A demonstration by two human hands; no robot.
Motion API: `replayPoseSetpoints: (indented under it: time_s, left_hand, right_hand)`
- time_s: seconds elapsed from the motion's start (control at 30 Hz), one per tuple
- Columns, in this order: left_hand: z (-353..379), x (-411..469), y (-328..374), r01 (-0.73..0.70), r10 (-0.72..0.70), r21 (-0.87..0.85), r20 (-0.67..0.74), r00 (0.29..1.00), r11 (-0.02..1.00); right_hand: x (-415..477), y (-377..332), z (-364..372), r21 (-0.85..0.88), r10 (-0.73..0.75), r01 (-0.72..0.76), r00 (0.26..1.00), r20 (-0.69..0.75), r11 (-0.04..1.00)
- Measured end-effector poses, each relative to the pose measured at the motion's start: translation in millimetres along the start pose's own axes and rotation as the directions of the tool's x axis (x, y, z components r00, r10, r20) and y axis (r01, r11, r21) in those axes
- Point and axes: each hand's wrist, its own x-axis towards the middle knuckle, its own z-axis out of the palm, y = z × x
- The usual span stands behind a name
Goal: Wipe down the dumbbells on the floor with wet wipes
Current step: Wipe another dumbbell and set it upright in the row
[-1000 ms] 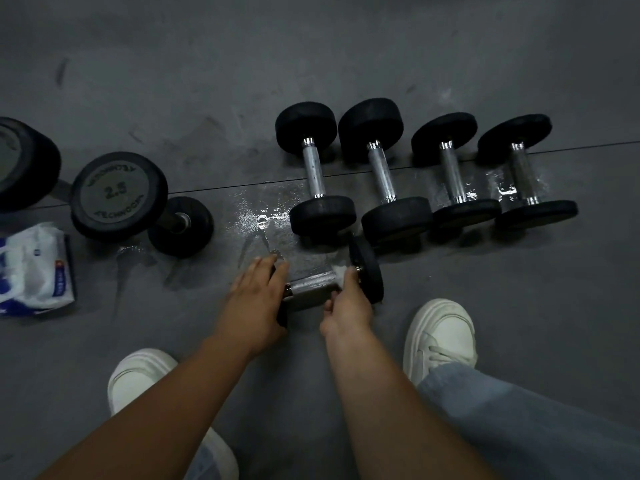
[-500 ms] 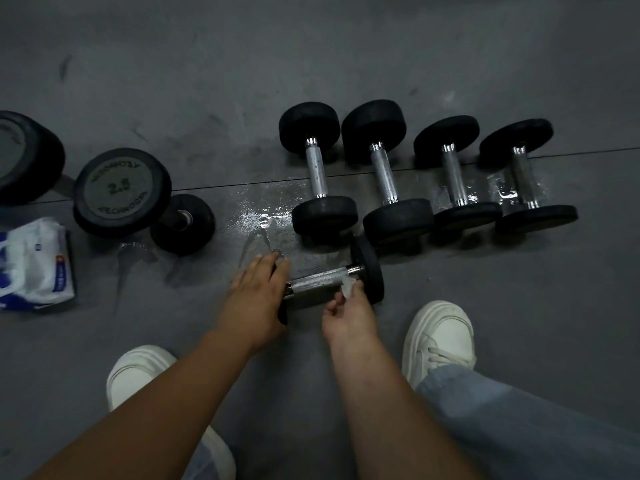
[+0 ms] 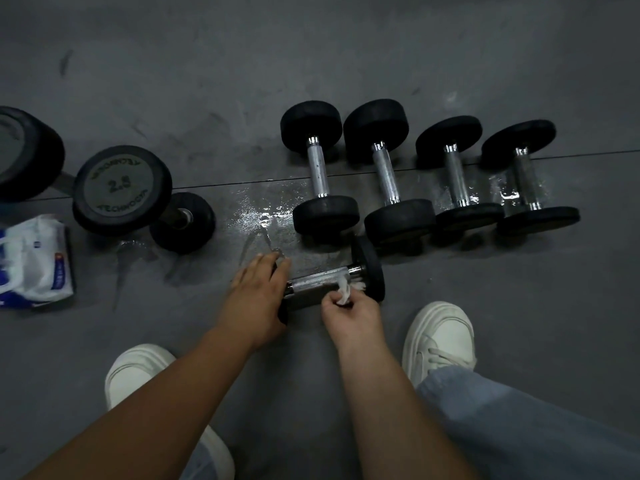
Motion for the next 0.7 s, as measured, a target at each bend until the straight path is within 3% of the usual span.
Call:
replayPoseSetpoints:
  time_s: [0.17, 0.2, 0.23, 0.27, 0.3, 0.33, 0.37, 0.4, 0.43, 0.53, 0.7]
  left_hand:
    - [-2, 0, 2, 0.015, -0.015, 0.0, 0.025, 1.0, 1.0]
    - [-2, 1, 1, 0.015, -0.015, -0.01, 0.022, 1.0, 1.0]
    - [-3, 2, 1, 0.013, -0.013, -0.013, 0.021, 1.0, 1.0]
    - [-3, 2, 1, 0.011, -0.011, -0.011, 0.02, 1.0, 1.0]
    - [-4, 2, 1, 0.009, -0.009, -0.008, 0.017, 1.0, 1.0]
    - [-5, 2, 2, 0.009, -0.009, -0.003, 0.018, 1.0, 1.0]
    - [-7, 3, 2, 0.011, -0.01, -0.002, 0.029, 1.0, 1.0]
    - [-8, 3, 2, 0.012, -0.012, -0.006, 0.04, 0.999, 1.0]
    - [-9, 4, 2, 0.012, -0.012, -0.011, 0.043, 0.999, 1.0]
    - [-8, 2, 2, 0.013, -0.013, 0.001, 0.044, 0.999, 1.0]
    - [-12, 0, 5, 0.029, -0.031, 0.02, 0.083, 0.996, 0.999]
  right_hand:
    - [-11, 2, 6, -0.188, -0.13, 0.123, 0.991, -0.025, 0.974]
    - [-13, 5, 7, -0.334, -0.206, 0.197, 0.979, 0.007, 0.922]
    - [-16, 10, 4, -0.531, -0.308, 0.293, 0.949, 0.064, 0.795]
    - [-19, 15, -1, -0.729, -0.435, 0.404, 0.886, 0.161, 0.553]
    - [-19, 17, -8, -0.86, -0.524, 0.474, 0.789, 0.32, 0.188]
    - [-17, 18, -15, -0.872, -0.528, 0.43, 0.697, 0.486, -0.235]
    - [-16, 18, -22, -0.767, -0.463, 0.303, 0.653, 0.6, -0.566]
    - [-18, 18, -28, -0.645, -0.404, 0.177, 0.65, 0.644, -0.743]
    - [-19, 18, -34, -0.569, -0.364, 0.108, 0.669, 0.648, -0.815]
    - [-19, 9, -45, -0.533, -0.304, 0.11, 0.717, 0.627, -0.839]
    - [-12, -4, -15, -0.65, -0.3, 0.162, 0.787, 0.539, -0.743]
